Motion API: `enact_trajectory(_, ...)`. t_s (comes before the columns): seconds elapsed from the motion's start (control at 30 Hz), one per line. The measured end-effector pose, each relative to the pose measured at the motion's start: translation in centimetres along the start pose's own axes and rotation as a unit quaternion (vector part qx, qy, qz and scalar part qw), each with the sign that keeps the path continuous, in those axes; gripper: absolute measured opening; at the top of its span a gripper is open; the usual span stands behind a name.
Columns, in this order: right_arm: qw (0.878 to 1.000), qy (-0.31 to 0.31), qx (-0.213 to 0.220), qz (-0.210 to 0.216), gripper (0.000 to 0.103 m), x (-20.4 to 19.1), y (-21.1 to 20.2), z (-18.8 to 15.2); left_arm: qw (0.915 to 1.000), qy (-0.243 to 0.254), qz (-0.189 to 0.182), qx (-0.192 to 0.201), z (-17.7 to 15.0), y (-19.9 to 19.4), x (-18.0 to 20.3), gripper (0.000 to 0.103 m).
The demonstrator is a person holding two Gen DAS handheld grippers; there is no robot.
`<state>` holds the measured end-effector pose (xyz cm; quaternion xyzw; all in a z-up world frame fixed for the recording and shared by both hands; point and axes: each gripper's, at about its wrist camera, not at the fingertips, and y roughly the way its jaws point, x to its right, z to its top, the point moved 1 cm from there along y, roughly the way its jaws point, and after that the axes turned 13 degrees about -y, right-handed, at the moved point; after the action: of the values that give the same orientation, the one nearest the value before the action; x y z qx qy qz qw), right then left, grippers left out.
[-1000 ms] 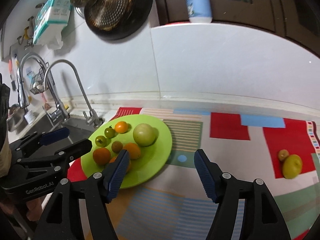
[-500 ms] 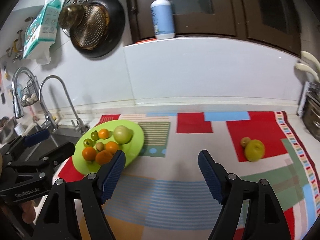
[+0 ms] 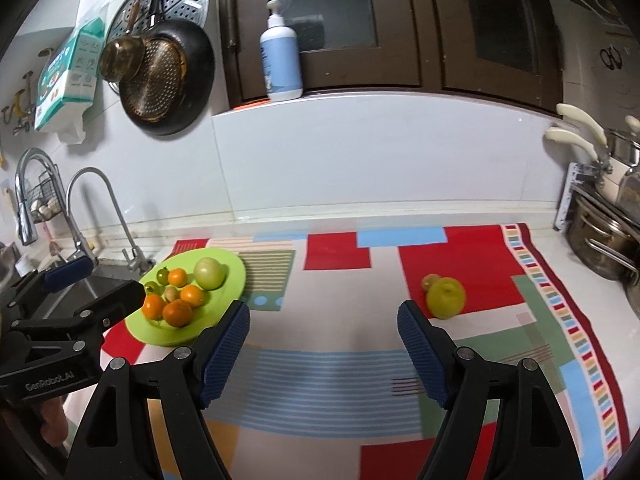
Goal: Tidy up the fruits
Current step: 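Withdraw both tools from the plate toward the pear and small yellow fruit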
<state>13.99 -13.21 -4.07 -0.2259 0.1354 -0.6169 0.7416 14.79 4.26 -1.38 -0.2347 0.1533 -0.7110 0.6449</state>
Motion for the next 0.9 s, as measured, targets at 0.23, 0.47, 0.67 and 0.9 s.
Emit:
enact_trajectory(0.23,1.0,0.0,-0.005,-0.016,0.077,2.4,-0.4,-0.5,0.9999,0.0,-0.011,-0.001,0.0,0.9,2.6,0.094)
enact_trajectory(0.47,1.0,-0.007,-0.011,-0.027,0.077,4.9,0.3,-0.6,0.9998,-0.001,-0.017,-0.006,0.1,2.6,4.9,0.094)
enact_trajectory(0.67,0.999,-0.008,-0.021,-0.026,0.077,6.8,1.7,-0.7,0.9996,0.007,-0.018,-0.021,0.0,5.0,6.6,0.094)
enact_trajectory(0.9,0.999,-0.007,-0.043,-0.022,0.077,8.6,4.5,-1.3,0.9987,0.019,-0.016,-0.044,-0.3,8.3,8.0,0.094)
